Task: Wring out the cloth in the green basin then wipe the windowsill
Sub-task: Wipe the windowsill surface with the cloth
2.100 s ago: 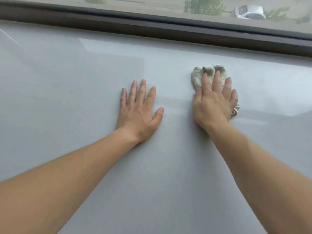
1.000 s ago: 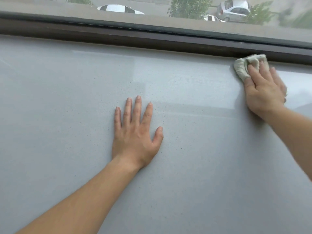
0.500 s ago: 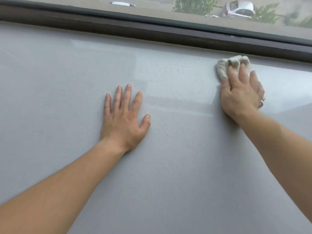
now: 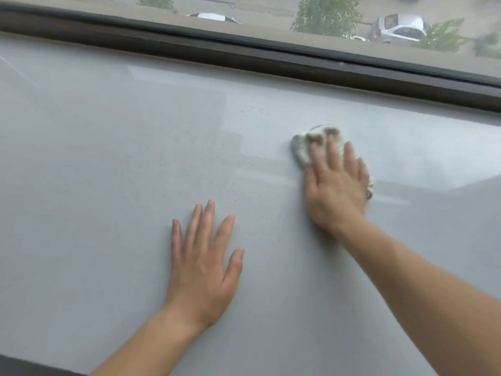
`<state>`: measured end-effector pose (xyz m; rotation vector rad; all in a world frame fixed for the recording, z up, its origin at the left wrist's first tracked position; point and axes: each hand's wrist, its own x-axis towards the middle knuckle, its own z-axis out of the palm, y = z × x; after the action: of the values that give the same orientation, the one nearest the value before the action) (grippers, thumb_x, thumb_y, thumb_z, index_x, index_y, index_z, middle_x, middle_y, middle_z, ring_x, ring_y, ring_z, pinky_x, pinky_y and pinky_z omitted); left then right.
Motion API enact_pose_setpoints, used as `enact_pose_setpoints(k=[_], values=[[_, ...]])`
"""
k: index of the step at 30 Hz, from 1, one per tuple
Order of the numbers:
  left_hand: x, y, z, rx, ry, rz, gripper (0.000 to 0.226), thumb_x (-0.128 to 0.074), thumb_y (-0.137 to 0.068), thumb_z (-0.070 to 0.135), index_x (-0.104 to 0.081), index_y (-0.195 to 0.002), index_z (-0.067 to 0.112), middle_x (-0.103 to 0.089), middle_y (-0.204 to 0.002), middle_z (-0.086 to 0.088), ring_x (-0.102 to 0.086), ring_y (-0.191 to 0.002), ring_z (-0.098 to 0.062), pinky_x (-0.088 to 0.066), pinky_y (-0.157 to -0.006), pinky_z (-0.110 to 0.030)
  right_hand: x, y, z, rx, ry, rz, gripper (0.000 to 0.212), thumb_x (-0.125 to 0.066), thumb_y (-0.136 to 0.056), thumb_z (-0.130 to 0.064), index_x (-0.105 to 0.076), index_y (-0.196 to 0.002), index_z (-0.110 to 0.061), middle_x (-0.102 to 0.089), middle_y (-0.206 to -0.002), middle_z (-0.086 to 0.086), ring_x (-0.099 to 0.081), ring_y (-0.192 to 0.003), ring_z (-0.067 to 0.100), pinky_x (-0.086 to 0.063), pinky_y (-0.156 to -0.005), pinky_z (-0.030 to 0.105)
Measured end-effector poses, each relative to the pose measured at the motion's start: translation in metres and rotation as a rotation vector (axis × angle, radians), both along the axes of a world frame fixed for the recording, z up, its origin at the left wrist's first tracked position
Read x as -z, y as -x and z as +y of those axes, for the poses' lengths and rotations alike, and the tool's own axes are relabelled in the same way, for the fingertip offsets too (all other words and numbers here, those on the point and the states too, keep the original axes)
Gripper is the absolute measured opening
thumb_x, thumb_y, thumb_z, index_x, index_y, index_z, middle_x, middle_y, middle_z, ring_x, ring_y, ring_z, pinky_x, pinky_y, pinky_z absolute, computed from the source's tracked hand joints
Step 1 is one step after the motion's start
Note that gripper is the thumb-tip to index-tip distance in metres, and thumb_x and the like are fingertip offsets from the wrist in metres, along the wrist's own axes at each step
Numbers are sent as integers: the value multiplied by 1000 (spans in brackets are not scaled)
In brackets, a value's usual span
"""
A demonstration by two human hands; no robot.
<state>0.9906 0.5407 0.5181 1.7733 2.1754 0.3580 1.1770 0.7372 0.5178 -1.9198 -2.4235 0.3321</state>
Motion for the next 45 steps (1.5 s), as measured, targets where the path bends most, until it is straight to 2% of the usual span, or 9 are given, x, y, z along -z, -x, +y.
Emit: enact_pose_setpoints(k=[4, 9, 11, 17, 22, 30, 36, 41, 45], values=[[8, -13, -14, -14, 72, 136, 65, -29, -96, 51, -31, -154, 22, -12, -166, -8, -4, -154, -25, -5, -120, -57, -4, -34, -46, -500, 38, -13, 54, -24, -101, -51, -24, -155, -42, -11, -167, -13, -6, -154, 23, -6, -123, 44], [10, -20, -14, -6, 101, 234, 69, -29, -95, 54, -27, -155, 21, -11, -166, -11, -5, -154, -27, -7, -120, -59, -8, -53, 30, 18, 83, 26, 54, -22, -103, -49, -17, -156, -41, 2, -168, -12, 2, -154, 24, 0, -123, 45], [11, -20, -15, -14, 105, 245, 70, -28, -94, 55, -25, -156, 21, -8, -167, -10, -2, -154, -26, -6, -121, -58, -6, -37, 1, 37, 50, 2, 56, -23, -102, -48, -16, -157, -39, 1, -168, -9, 3, -154, 26, 0, -122, 47], [10, -21, -15, -29, 92, 251, 71, -27, -94, 56, -26, -156, 21, -10, -166, -10, -4, -154, -26, -5, -121, -57, -2, -70, -94, -560, 12, 3, 54, -24, -102, -52, -29, -154, -41, -16, -166, -11, -11, -154, 24, -10, -123, 45], [10, -22, -14, -41, 101, 243, 73, -21, -94, 59, -20, -157, 23, -3, -167, -8, 3, -154, -24, 0, -122, -55, -2, -85, -26, 75, 62, 16, 56, -23, -102, -47, -16, -156, -41, 1, -168, -11, 4, -154, 23, 2, -123, 45], [7, -19, -19, 37, 75, 148, 75, -17, -93, 60, -21, -156, 20, -1, -167, -10, 7, -153, -22, 9, -119, -58, 1, -67, -160, -486, 0, 2, 53, -26, -102, -50, -30, -154, -41, -16, -166, -10, -12, -154, 24, -11, -123, 45], [-7, -13, -69, 78, 17, 132, 65, -26, -96, 53, -37, -148, 16, -19, -164, -13, -6, -153, -25, 6, -120, -59, -4, -49, -117, 136, 81, 75, 54, -24, -103, -46, -17, -157, -41, 1, -168, -12, 5, -154, 22, 4, -122, 45], [4, -9, -99, 66, 78, 122, 69, -12, -97, 59, -18, -157, 26, -1, -167, -4, 9, -153, -18, 10, -120, -54, -2, -30, -253, -328, -6, 8, 56, -28, -102, -49, -22, -157, -37, -8, -168, -6, -3, -154, 28, -8, -122, 50], [3, -8, -99, 50, 50, 56, 75, 4, -94, 64, -17, -157, 29, 2, -167, 1, 13, -152, -14, 12, -120, -51, -2, -63, -214, -446, 4, -28, 53, -17, -103, -54, -17, -156, -45, -5, -167, -12, -4, -155, 21, -2, -123, 43]])
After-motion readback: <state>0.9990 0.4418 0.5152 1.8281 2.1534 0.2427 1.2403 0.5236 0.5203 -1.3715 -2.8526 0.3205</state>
